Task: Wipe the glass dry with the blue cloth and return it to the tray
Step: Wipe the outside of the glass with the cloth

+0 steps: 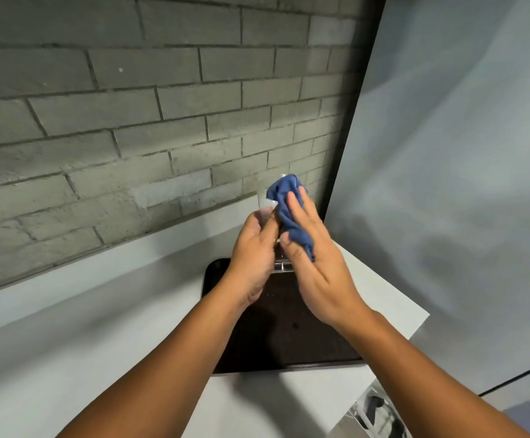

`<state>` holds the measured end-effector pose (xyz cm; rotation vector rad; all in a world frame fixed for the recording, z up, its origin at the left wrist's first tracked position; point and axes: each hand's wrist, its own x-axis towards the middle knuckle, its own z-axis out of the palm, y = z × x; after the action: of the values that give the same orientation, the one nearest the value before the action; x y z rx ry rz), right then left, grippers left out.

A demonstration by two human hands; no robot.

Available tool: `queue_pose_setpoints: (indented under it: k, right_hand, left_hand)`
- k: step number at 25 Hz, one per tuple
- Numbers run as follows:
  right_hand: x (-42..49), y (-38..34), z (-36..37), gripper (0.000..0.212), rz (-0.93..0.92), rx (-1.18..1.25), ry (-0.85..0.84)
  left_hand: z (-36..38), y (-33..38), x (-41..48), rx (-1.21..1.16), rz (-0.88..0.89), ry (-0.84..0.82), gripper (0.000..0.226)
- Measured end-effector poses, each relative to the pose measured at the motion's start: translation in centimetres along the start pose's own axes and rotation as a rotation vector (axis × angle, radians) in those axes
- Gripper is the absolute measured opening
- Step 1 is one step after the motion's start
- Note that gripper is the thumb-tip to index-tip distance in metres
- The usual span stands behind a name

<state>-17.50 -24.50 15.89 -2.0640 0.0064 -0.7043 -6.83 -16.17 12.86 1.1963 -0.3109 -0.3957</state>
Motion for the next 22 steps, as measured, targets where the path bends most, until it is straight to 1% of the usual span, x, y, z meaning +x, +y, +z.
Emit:
queue_pose_setpoints:
  k: [2,3,4,5,7,8,9,11,12,14,15,16,17,18,19,20,21,22]
  right_hand:
    - [0.7,0.0,-0.6,0.062,0.136,0.114,0.059]
    - [0.8,0.0,-0.6,0.061,0.199,0.159,0.091]
    - [0.5,-0.3,-0.3,0.060,0.191,0.164,0.103]
    - [-0.1,-0.5,0.1,0.060,0.139,0.119,0.085]
    - [-0.6,0.0,0.7,0.058,0.026,0.055,0.044]
    - [-0.2,0.2,0.6,0.057,0.036,0.091,0.053]
    - [0.3,0.2,0.3,0.056,0.092,0.164,0.088]
    - [0.8,-0.3,0.1,0.056,0.205,0.271,0.125]
    - [0.5,-0.6,0.4,0.057,0.170,0.239,0.123]
    - [-0.6,-0.6,1.0,0.057,0.050,0.084,0.062]
    - [-0.5,-0.2,1.0,0.055,0.045,0.093,0.055]
    - [-0.1,0.1,0.7,0.053,0.087,0.165,0.065]
    - [0.4,0.0,0.3,0.052,0.147,0.266,0.094]
    - [1.0,0.0,0.0,0.052,0.227,0.377,0.102]
    - [1.0,0.2,0.0,0.051,0.291,0.465,0.112]
    - [0.6,-0.2,0.1,0.053,0.299,0.477,0.114]
    - [-0.1,-0.7,0.4,0.056,0.300,0.467,0.102]
    - [-0.6,-1.1,0.5,0.058,0.288,0.432,0.094]
  left_hand:
    - [0.3,0.1,-0.4,0.037,-0.009,0.001,0.091]
    - [0.3,0.1,-0.6,0.049,-0.009,-0.001,0.097]
    - [0.3,0.0,-0.7,0.055,-0.004,0.005,0.095]
    - [0.2,-0.1,-0.8,0.057,-0.001,0.021,0.085]
    - [0.0,-0.4,-1.0,0.032,-0.015,0.019,0.059]
    - [0.0,-0.4,-1.1,0.012,-0.025,0.010,0.050]
    - [0.1,-0.4,-1.1,-0.010,-0.037,0.011,0.047]
    - [0.3,0.0,-1.2,-0.055,-0.068,0.022,0.055]
    - [0.3,0.3,-1.2,-0.064,-0.073,0.047,0.057]
    - [0.1,0.6,-1.2,-0.064,-0.063,0.084,0.057]
    - [0.0,0.7,-1.4,-0.058,-0.062,0.059,0.058]
    - [-0.1,0.8,-1.5,-0.054,-0.064,0.018,0.060]
    - [0.0,0.8,-1.8,-0.049,-0.074,-0.019,0.068]
    - [0.1,0.9,-2.0,-0.040,-0.091,-0.032,0.082]
    - [0.2,0.8,-2.0,-0.022,-0.106,-0.013,0.101]
    - [0.1,0.7,-1.9,0.002,-0.105,0.020,0.117]
    - [-0.1,0.6,-1.8,0.023,-0.090,0.042,0.127]
    - [-0.3,0.6,-1.6,0.034,-0.083,0.038,0.132]
